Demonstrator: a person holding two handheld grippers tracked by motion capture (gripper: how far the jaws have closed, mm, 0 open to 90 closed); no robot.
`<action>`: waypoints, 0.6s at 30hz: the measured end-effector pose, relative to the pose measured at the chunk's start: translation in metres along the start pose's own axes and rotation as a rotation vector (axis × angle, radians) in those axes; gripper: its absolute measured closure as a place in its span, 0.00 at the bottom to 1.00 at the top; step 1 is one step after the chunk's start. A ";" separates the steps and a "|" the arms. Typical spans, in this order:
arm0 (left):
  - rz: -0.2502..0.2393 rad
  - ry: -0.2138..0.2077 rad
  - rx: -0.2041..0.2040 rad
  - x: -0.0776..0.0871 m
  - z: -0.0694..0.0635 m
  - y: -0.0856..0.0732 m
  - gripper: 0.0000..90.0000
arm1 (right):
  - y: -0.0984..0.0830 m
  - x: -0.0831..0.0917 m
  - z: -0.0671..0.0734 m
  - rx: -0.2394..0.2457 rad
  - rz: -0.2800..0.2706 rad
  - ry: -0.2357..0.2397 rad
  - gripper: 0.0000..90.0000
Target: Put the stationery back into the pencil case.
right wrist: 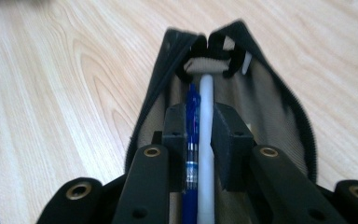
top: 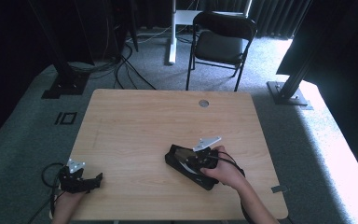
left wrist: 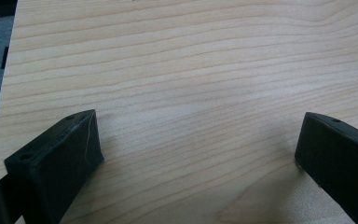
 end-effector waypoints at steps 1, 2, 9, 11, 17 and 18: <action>0.000 0.000 0.000 0.000 0.000 0.000 0.01 | 0.000 0.000 0.000 0.000 0.000 0.000 0.84; 0.000 0.000 0.000 0.000 0.000 0.000 0.01 | 0.002 0.002 0.000 -0.003 -0.009 -0.001 0.84; -0.001 0.000 0.002 0.000 0.000 0.000 0.01 | 0.013 0.015 -0.006 -0.004 -0.061 -0.023 0.80; -0.001 0.000 0.002 0.000 0.000 0.000 0.01 | 0.015 0.016 -0.007 -0.005 -0.070 -0.030 0.78; -0.002 0.000 0.002 0.000 0.000 0.000 0.01 | 0.019 0.020 -0.012 -0.016 -0.101 -0.049 0.71; -0.002 0.000 0.002 0.000 0.000 0.000 0.01 | 0.019 0.020 -0.013 -0.015 -0.104 -0.054 0.70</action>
Point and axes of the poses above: each handheld gripper's, and its own axes: x roughly backward along the jaws, y roughly out of its top, z roughly to its left, the point moved 9 cm from there along -x, roughly forward along the jaws, and after that the axes turned 2 degrees about -z, right-handed, at the moved point
